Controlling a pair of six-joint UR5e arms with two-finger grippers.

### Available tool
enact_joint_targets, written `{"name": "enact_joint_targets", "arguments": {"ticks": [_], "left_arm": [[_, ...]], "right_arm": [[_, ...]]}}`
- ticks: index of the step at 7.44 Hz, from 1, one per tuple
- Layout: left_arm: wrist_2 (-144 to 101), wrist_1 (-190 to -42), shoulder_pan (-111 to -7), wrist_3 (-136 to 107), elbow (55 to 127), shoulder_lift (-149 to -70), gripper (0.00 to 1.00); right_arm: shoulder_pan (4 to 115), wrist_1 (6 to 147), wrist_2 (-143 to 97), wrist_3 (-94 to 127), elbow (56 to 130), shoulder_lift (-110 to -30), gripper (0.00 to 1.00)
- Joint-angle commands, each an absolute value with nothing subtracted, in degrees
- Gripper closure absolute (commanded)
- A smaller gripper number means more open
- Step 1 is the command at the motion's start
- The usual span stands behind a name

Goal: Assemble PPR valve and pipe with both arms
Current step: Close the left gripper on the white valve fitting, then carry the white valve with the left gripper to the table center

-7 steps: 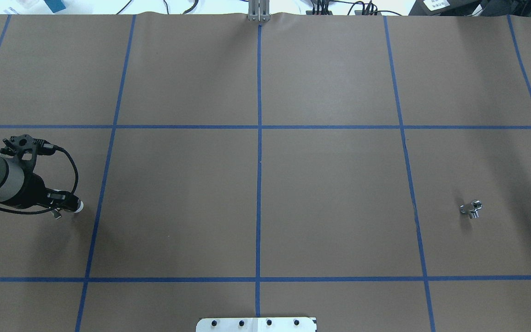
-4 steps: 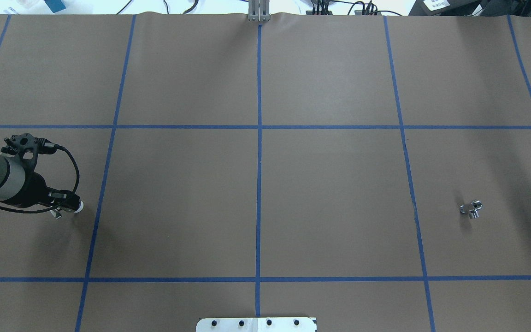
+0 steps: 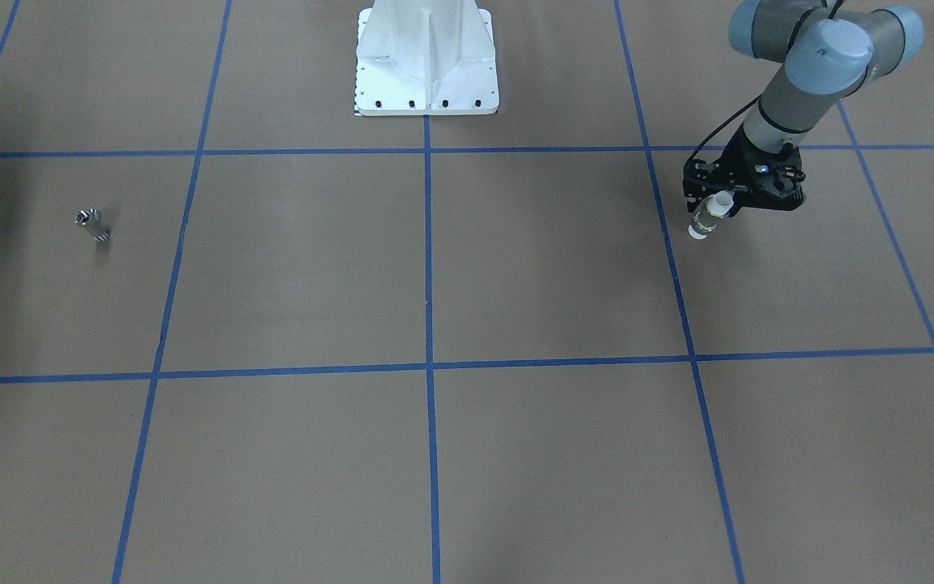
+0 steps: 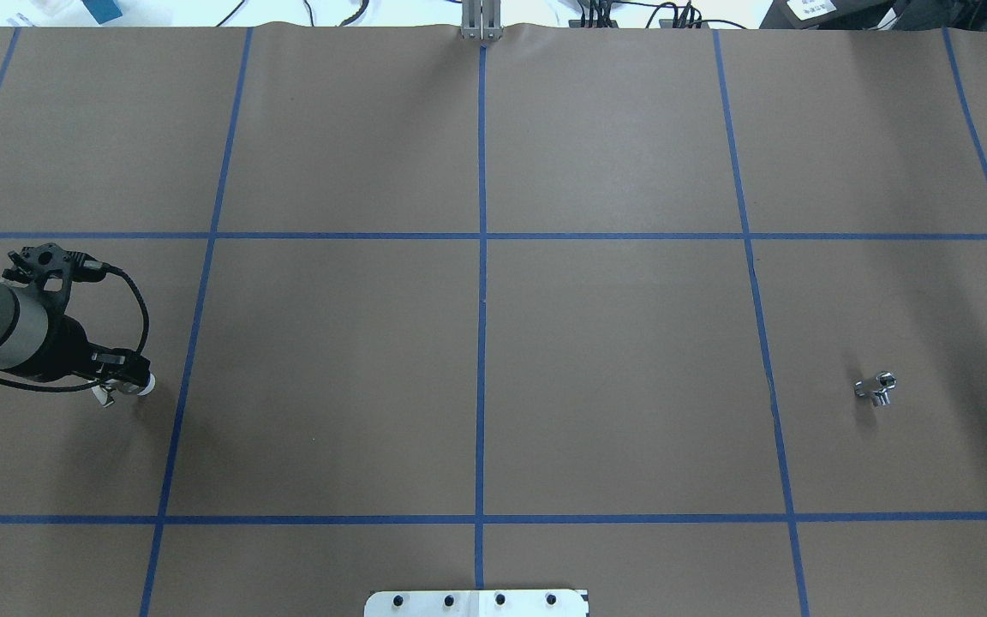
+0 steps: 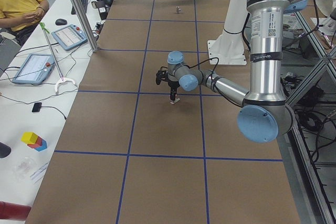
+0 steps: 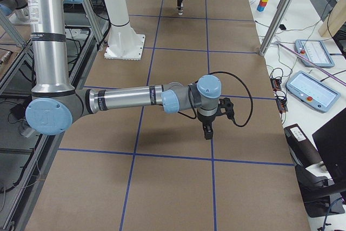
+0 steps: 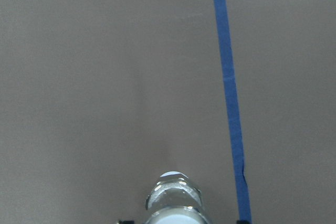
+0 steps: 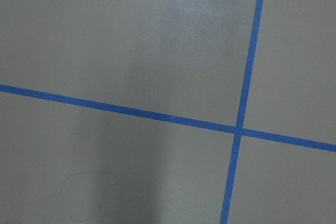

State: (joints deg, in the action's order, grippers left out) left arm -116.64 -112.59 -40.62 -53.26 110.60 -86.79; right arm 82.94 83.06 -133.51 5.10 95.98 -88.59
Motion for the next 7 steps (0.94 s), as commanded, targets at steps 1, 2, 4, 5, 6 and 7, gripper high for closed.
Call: {"name": "enact_joint_targets", "arguments": {"ticks": [1, 2, 4, 5, 6, 7], "left_arm": [[-116.63, -112.59, -40.87, -53.26, 110.48, -86.75, 0.33], [-116.72, -112.59, -40.96, -53.26, 110.48, -86.84, 0.48], [-116.72, -112.59, -41.13, -53.26, 110.57, -86.84, 0.81], [-116.72, -112.59, -41.31, -53.26, 110.91, -86.84, 1.0], [-116.72, -112.41, -41.92, -53.52, 111.27, -87.36, 1.0], [-116.72, -107.1, -42.01, -54.13, 112.14, -90.84, 1.0]], "right_arm": [[82.97, 83.06, -133.51, 5.1, 95.89, -88.59, 0.0], [82.88, 83.06, -133.51, 5.1, 95.89, -88.59, 0.0], [82.88, 83.06, -133.51, 5.1, 95.98, -88.59, 0.0], [82.97, 83.06, -133.51, 5.1, 95.98, -88.59, 0.0], [82.88, 83.06, -133.51, 5.18, 96.06, -88.59, 0.0], [82.88, 83.06, -133.51, 5.1, 96.06, -88.59, 0.0]]}}
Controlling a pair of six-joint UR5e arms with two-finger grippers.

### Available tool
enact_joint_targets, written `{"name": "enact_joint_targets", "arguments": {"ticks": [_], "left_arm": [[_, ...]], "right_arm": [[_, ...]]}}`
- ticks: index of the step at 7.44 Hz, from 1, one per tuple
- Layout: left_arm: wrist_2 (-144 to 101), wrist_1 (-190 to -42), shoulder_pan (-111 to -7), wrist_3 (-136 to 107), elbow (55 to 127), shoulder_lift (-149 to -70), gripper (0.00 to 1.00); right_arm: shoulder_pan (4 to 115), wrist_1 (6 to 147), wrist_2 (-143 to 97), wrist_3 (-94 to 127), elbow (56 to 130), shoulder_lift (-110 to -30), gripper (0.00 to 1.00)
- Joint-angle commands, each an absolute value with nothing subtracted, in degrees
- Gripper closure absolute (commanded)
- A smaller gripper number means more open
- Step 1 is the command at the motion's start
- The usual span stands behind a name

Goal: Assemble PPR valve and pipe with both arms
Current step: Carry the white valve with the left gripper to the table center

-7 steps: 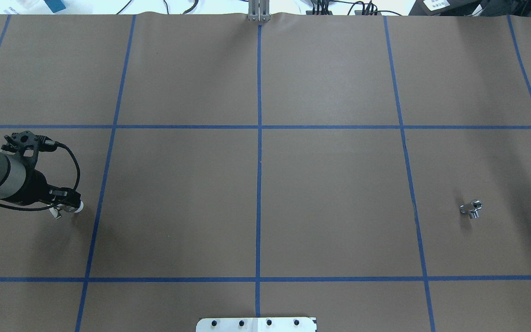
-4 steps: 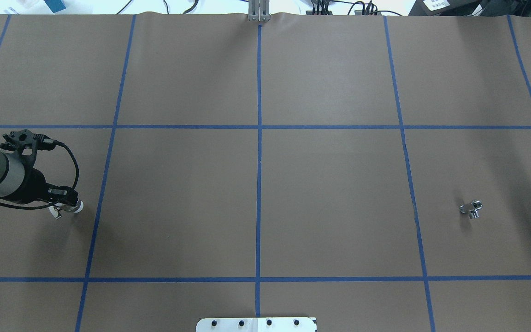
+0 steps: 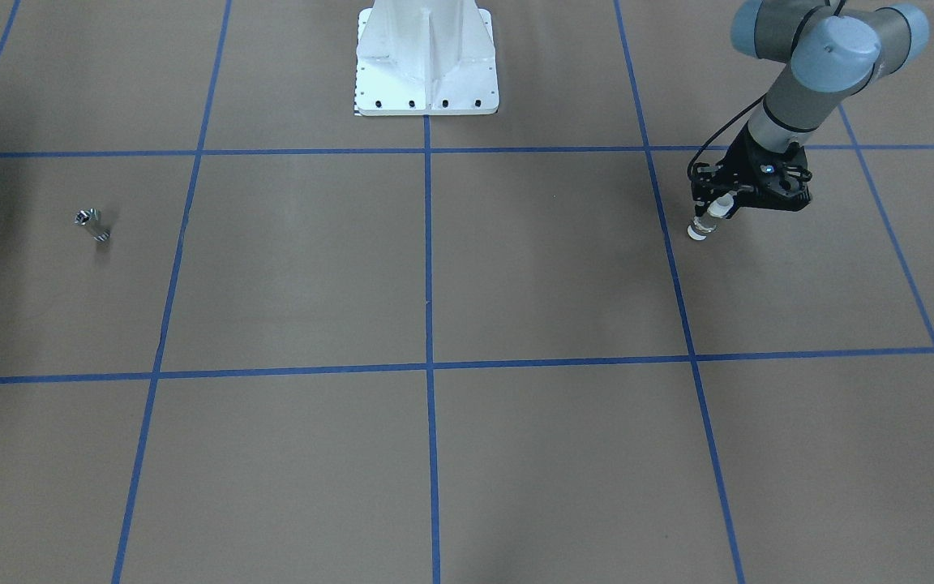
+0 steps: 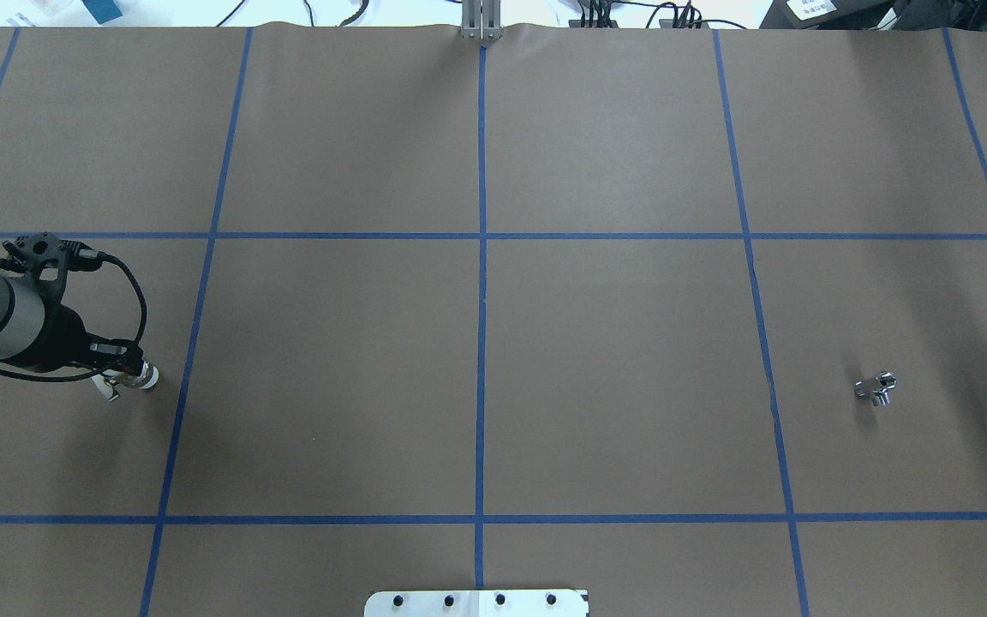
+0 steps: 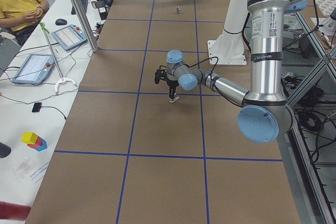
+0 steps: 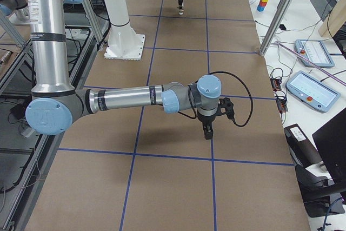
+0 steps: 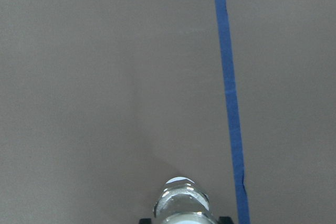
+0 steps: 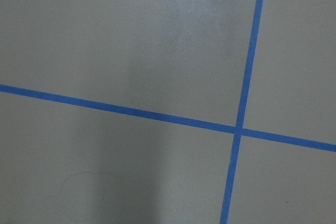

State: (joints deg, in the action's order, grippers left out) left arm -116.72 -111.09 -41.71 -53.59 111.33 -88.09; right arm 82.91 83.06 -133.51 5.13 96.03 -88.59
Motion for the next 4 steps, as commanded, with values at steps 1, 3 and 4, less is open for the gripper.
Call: {"name": "enact_joint_targets", "arguments": {"ticks": [1, 3, 4], "left_arm": [[-116.63, -96.35, -42.36, -54.31, 113.11, -98.36, 1.0], [-116.46, -84.15, -41.93, -60.52, 111.55, -112.0, 1.0], [-116.46, -83.33, -41.23, -64.47, 109.01, -116.58, 1.0]], "right_arm": [[82.88, 83.06, -133.51, 5.18, 96.15, -88.59, 0.0], [82.97, 83.06, -133.51, 5.19, 96.15, -88.59, 0.0], [82.88, 83.06, -133.51, 5.19, 96.07, -88.59, 0.0]]}}
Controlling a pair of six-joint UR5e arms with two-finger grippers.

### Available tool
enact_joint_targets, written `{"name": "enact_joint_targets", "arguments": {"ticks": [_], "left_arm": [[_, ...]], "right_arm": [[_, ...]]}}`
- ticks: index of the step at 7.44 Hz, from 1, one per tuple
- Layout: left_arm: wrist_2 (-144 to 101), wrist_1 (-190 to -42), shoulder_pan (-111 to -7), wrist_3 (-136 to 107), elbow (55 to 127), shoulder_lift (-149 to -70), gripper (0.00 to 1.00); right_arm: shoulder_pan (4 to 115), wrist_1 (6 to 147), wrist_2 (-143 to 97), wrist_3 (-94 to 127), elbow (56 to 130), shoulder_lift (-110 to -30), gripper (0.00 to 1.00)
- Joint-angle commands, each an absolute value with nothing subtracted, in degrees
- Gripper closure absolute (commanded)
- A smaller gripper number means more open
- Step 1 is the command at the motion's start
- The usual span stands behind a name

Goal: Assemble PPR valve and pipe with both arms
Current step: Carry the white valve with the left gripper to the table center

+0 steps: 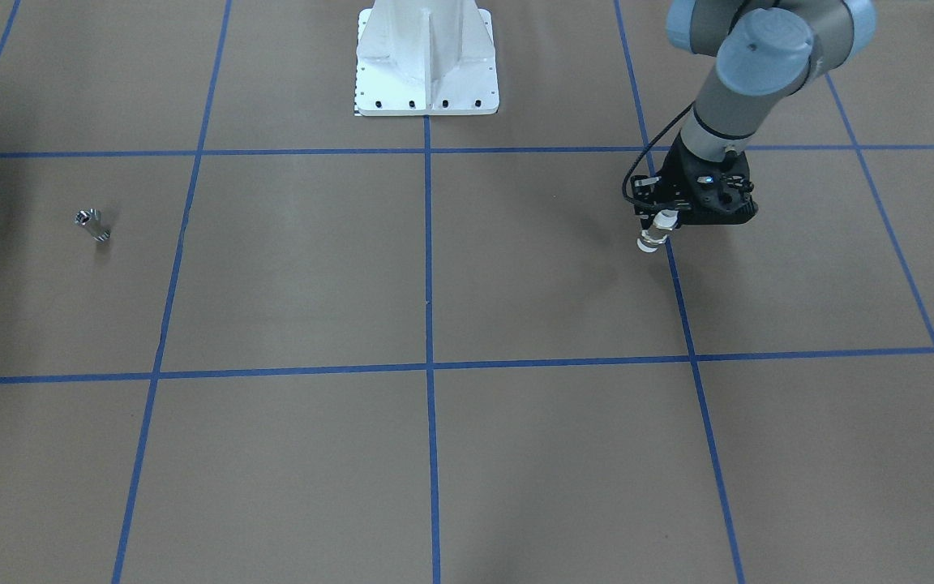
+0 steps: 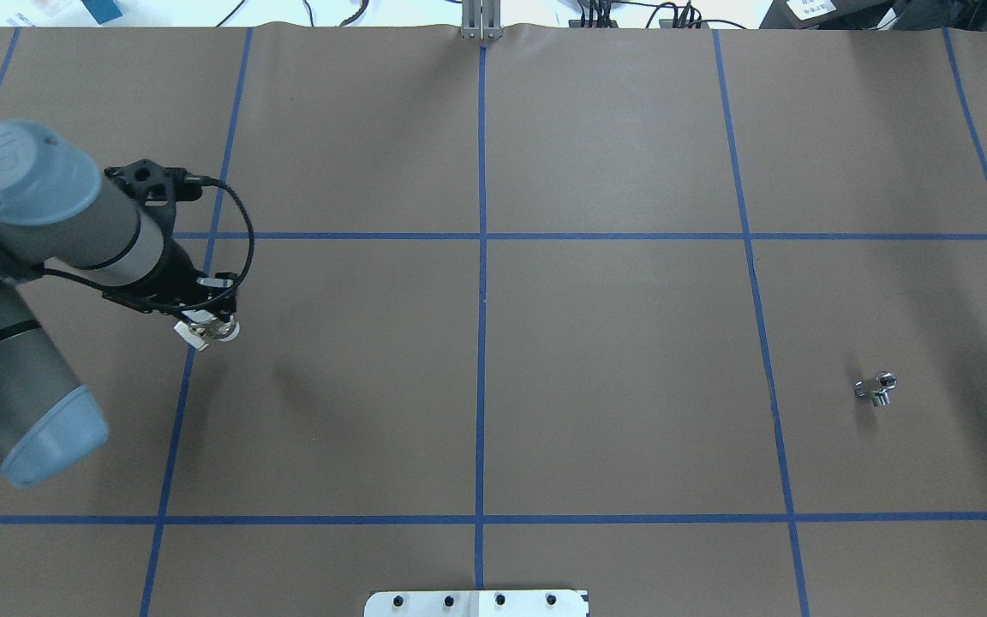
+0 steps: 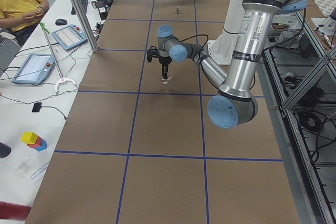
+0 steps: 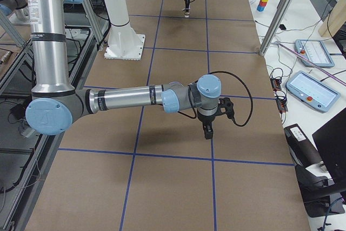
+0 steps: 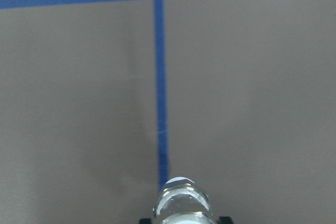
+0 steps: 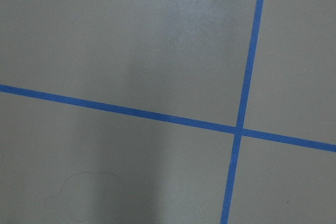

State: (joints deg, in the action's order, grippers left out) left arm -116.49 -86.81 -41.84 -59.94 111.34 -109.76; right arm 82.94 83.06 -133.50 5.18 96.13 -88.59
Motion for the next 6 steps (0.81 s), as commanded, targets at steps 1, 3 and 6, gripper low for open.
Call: {"name": "enact_joint_targets", "arguments": {"ticks": [1, 3, 6], "left_arm": [[-116.37, -83.67, -39.05, -70.52, 102.98, -123.85, 1.0], [-114.97, -84.37, -36.05, -77.32, 91.28, -136.36, 1.0], [-111.02, -89.03, -31.66, -81.65, 78.25, -144.91, 1.0]], "right_arm": [[82.88, 83.06, -133.51, 5.19, 96.15, -88.59, 0.0], [82.88, 83.06, -133.51, 5.19, 96.07, -88.59, 0.0], [82.88, 83.06, -133.51, 5.27, 96.15, -88.59, 0.0]]}}
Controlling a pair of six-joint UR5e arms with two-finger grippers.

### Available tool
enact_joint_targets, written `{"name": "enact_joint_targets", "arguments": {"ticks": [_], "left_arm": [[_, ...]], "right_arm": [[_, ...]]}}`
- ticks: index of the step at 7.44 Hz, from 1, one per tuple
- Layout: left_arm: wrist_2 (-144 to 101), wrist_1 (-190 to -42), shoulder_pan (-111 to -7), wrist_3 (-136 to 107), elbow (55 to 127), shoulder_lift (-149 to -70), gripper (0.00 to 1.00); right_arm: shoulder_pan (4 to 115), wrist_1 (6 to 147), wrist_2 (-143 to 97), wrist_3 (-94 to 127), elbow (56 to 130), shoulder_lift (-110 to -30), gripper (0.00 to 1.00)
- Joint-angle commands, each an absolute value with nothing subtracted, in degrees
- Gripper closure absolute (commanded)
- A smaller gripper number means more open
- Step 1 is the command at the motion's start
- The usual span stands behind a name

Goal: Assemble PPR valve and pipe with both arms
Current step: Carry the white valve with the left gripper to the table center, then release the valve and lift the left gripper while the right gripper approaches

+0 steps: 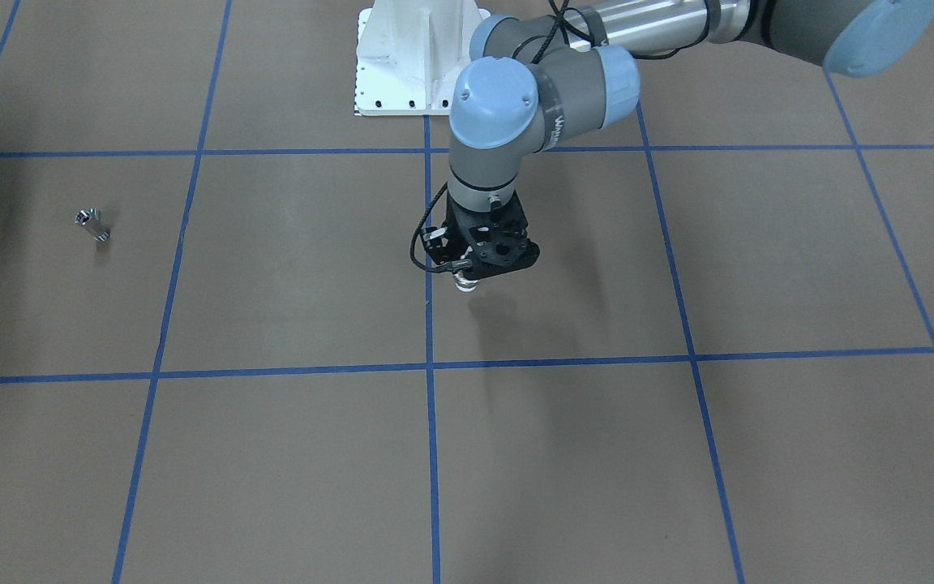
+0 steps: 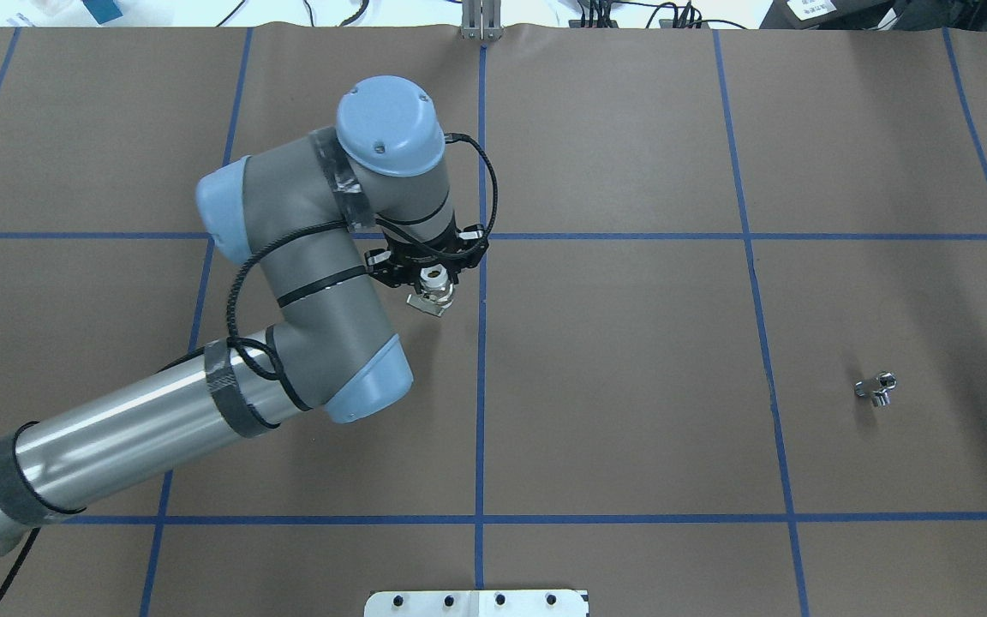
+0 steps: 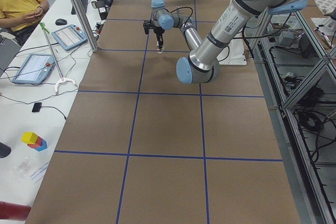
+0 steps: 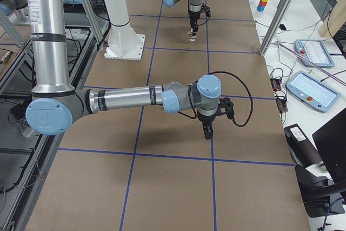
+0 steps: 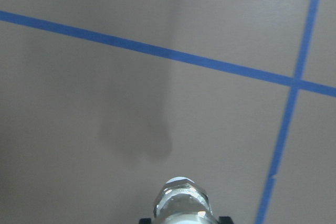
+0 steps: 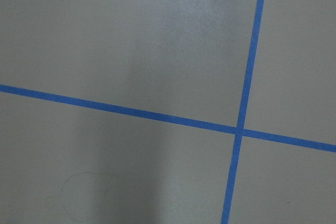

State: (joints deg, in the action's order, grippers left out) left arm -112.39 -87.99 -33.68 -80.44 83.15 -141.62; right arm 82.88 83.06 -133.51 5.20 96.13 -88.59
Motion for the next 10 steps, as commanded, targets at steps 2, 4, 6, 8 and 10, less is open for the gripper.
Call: {"name": "enact_joint_targets", "arguments": {"ticks": [2, 4, 6, 8, 10], "left_arm": [[-110.13, -89.82, -30.24, -81.65, 78.14, -144.93, 1.0], [-110.13, -90.0, -30.15, -81.48, 78.13, -144.93, 0.93], [-110.13, -91.14, -30.15, -81.12, 78.13, -144.67, 0.62], [-110.04, -91.05, -30.15, -80.95, 78.13, -144.58, 0.27], [-110.04, -90.88, -30.15, -80.33, 78.48, -144.58, 0.01]], "right_arm": [[82.88, 83.06, -133.51, 5.54, 96.15, -88.59, 0.0], [82.88, 83.06, -133.59, 5.54, 96.15, -88.59, 0.0], [82.88, 83.14, -133.59, 5.54, 96.06, -88.59, 0.0], [82.88, 83.14, -133.59, 5.54, 96.15, -88.59, 0.0], [82.88, 83.06, -133.68, 5.54, 96.24, -88.59, 0.0]]}}
